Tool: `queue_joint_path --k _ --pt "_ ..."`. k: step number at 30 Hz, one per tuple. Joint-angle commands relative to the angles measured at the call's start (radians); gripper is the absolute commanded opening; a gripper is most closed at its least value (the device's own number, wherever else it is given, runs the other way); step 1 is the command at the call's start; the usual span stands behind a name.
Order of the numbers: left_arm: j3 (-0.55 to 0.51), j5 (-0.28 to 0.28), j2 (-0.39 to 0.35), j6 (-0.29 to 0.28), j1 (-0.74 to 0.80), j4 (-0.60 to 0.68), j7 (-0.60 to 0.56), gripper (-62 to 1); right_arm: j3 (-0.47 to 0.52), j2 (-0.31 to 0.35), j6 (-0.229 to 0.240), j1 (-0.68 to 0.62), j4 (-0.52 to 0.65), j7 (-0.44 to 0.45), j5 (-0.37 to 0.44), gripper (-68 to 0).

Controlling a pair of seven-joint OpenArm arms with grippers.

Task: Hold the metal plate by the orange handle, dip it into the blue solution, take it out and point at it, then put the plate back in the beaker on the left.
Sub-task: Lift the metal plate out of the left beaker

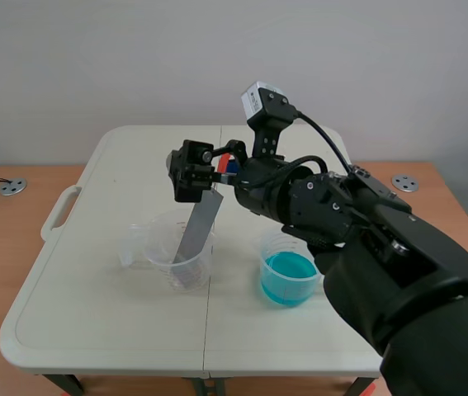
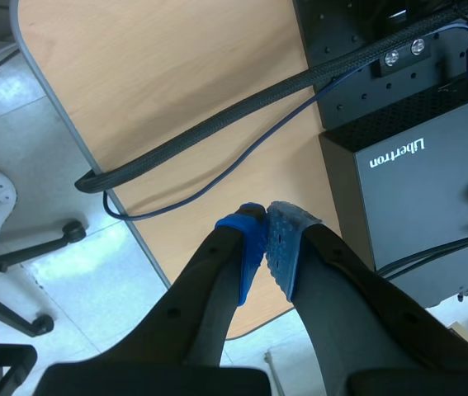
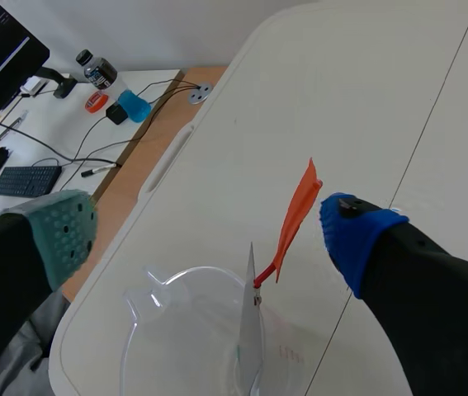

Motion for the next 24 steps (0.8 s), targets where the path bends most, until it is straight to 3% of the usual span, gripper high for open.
queue_joint_path --k 1,12,15,24 --pt "0.0 -0.002 0.005 -0.003 0.011 0.009 -0.006 -56.2 0.001 -0.003 0.004 0.026 0.014 0.017 0.01 -22.5" --pt "0.0 -0.002 0.005 -0.003 0.011 0.009 -0.006 -56.2 0.001 -0.003 0.004 0.026 0.014 0.053 0.01 -65.8" --pt "0.0 -0.002 0.005 -0.003 0.011 0.009 -0.006 -56.2 0.001 -0.003 0.015 0.026 0.014 0.055 0.009 -66.5" --pt "0.0 -0.002 0.005 -0.003 0.011 0.009 -0.006 -56.2 0.001 -0.003 0.138 0.026 0.014 0.054 0.006 -66.5"
